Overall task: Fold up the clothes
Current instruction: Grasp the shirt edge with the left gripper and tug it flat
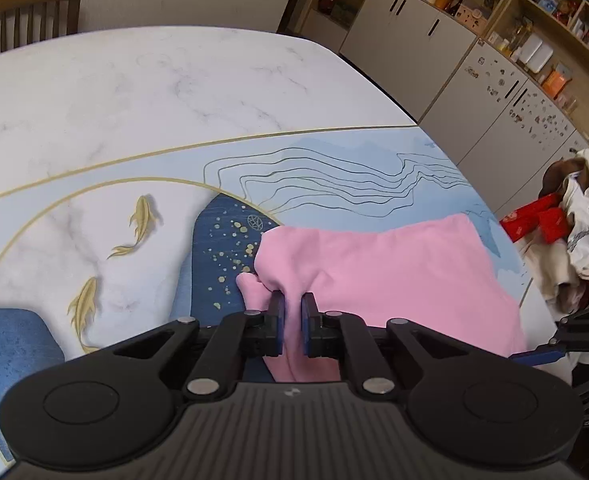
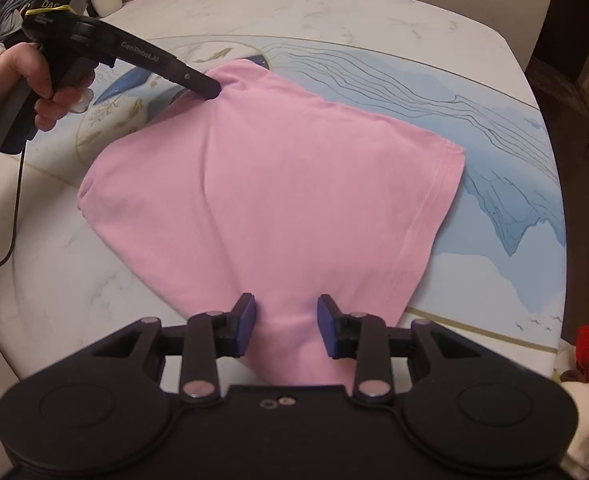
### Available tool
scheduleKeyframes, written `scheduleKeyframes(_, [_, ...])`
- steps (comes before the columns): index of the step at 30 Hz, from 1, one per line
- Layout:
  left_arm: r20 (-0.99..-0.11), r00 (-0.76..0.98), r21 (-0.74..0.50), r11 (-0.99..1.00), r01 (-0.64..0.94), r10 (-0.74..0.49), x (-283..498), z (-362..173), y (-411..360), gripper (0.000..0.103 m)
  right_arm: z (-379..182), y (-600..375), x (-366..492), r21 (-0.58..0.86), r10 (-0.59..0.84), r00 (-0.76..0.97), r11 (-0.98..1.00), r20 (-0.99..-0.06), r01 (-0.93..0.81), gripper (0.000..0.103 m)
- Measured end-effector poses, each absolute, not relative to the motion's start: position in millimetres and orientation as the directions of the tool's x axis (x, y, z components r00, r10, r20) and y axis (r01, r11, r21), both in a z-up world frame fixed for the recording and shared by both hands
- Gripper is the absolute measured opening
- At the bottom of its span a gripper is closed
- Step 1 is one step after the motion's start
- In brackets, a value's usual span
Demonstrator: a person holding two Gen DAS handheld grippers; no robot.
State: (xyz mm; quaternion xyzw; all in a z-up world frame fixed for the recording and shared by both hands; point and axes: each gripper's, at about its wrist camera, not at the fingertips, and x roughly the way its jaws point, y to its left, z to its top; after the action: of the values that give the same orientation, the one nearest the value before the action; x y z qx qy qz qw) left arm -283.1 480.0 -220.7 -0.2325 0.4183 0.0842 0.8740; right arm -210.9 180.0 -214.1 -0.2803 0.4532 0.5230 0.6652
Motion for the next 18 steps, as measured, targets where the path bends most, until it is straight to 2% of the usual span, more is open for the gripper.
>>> scheduleKeyframes(2, [-0.776, 0.629, -0.321, 0.886, -0.334, -0.045, -288.5, -212.9, 480.4, 0.012, -207.1, 180.8, -206.8, 0.111, 0.444, 0.036, 0.302, -0.895, -0.947, 0.103])
scheduleKeyframes(4, [-0.765, 0.644, -0.284, 0.903, -0.322, -0.011, -299.3, -197.9, 477.8, 0.022, -196.2, 178.3, -199.7, 0.096, 0.468, 0.067, 0.315, -0.881, -0.944, 0.103])
scheduleKeyframes(6, [-0.746, 0.666, -0.266, 0.913, -0.308, 0.008, -309.8, -183.9, 474.2, 0.026, -188.0, 177.8, -191.3, 0.095, 0.489, 0.084, 0.329, -0.868, -0.940, 0.103])
scheduleKeyframes(9, [-0.718, 0.691, -0.324, 0.920, -0.219, -0.088, -312.9, -177.4, 452.2, 0.026, -186.6, 189.5, -188.2, 0.085, 0.504, 0.095, 0.324, -0.859, -0.942, 0.103])
scheduleKeyframes(14, [-0.772, 0.606, -0.349, 0.924, -0.155, -0.190, -313.5, -208.9, 412.8, 0.024, -205.0, 207.8, -198.4, 0.072, 0.487, 0.081, 0.288, -0.869, -0.955, 0.103])
scheduleKeyframes(18, [-0.791, 0.586, -0.347, 0.918, -0.193, -0.176, -336.4, -220.4, 416.3, 0.016, -213.3, 193.9, -196.6, 0.054, 0.463, 0.088, 0.285, -0.882, -0.957, 0.103])
